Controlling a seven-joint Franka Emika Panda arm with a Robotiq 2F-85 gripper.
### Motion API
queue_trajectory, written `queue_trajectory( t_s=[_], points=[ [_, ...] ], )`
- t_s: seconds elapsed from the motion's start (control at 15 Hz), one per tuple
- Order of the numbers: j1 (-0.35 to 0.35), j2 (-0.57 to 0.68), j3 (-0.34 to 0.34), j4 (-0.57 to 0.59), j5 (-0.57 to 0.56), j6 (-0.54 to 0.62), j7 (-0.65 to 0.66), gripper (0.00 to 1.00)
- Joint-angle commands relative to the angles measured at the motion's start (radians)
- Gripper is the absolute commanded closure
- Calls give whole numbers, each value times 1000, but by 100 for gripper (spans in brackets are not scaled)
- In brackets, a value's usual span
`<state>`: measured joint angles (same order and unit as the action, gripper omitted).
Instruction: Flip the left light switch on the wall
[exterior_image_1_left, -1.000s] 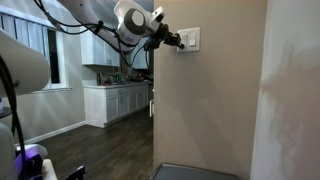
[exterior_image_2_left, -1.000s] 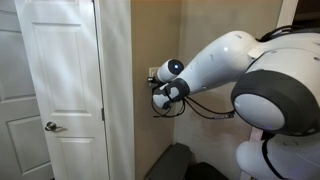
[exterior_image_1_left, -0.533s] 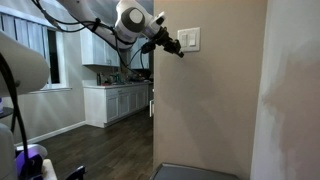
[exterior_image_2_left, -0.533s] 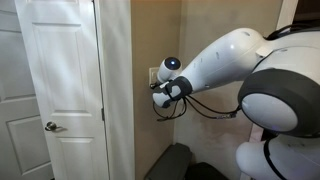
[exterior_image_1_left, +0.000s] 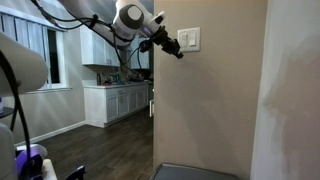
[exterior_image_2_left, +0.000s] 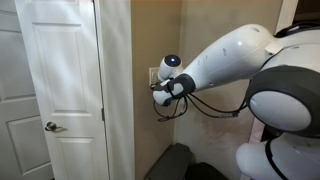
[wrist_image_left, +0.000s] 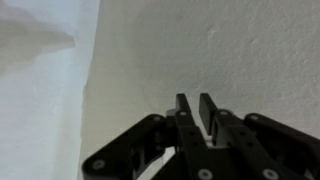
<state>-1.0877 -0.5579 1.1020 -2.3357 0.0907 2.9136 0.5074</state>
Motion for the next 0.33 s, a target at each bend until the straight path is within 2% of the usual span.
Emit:
queue_trajectory(
  t_s=[0.0,0.27],
  points=[
    [12,11,-14,0,-32,-1,21,74],
    [12,11,-14,0,-32,-1,21,72]
  ],
)
